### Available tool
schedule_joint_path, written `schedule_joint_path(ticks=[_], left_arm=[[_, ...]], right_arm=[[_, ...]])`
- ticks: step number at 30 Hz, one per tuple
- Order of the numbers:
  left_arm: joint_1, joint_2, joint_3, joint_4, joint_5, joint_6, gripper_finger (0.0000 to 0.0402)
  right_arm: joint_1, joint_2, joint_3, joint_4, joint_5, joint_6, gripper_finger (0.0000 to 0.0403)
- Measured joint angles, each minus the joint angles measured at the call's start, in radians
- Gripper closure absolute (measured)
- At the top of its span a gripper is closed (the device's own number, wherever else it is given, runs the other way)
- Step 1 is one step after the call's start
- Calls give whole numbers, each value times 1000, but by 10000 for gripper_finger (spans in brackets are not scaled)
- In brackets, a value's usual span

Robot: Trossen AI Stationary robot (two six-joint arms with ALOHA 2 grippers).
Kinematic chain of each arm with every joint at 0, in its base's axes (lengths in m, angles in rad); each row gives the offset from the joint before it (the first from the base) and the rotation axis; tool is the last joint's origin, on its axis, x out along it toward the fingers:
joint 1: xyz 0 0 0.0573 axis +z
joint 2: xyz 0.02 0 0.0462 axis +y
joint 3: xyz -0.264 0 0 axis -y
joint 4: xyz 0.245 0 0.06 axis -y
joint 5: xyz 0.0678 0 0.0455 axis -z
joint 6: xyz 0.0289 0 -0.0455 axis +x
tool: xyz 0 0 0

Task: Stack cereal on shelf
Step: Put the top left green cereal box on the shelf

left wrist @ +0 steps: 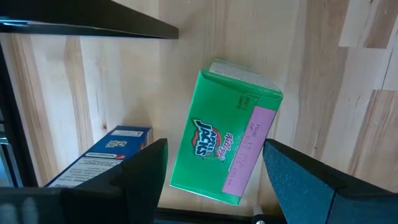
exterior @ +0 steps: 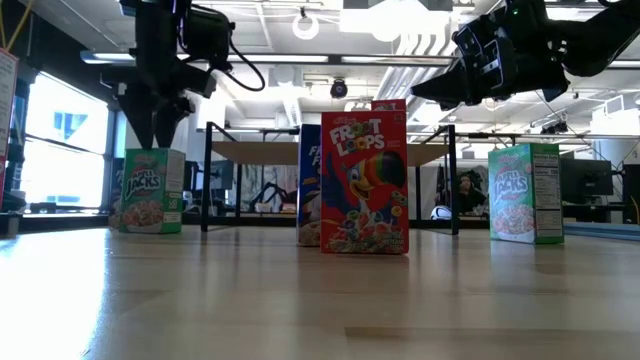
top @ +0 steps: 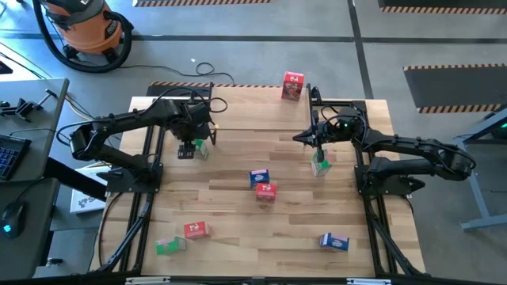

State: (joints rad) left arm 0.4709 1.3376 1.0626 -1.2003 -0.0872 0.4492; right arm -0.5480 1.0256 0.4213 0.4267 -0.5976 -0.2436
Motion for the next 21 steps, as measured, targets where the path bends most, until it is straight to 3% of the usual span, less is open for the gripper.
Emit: schedule_joint_path(ticks=[12, 21], left_arm=[[-3, 0, -65, 22, 16, -2, 146], [-37, 0, -27, 12, 19, -18, 198]], right_arm=[[0, 0, 0, 0, 0, 0, 403], [0, 0, 0, 0, 0, 0, 403]])
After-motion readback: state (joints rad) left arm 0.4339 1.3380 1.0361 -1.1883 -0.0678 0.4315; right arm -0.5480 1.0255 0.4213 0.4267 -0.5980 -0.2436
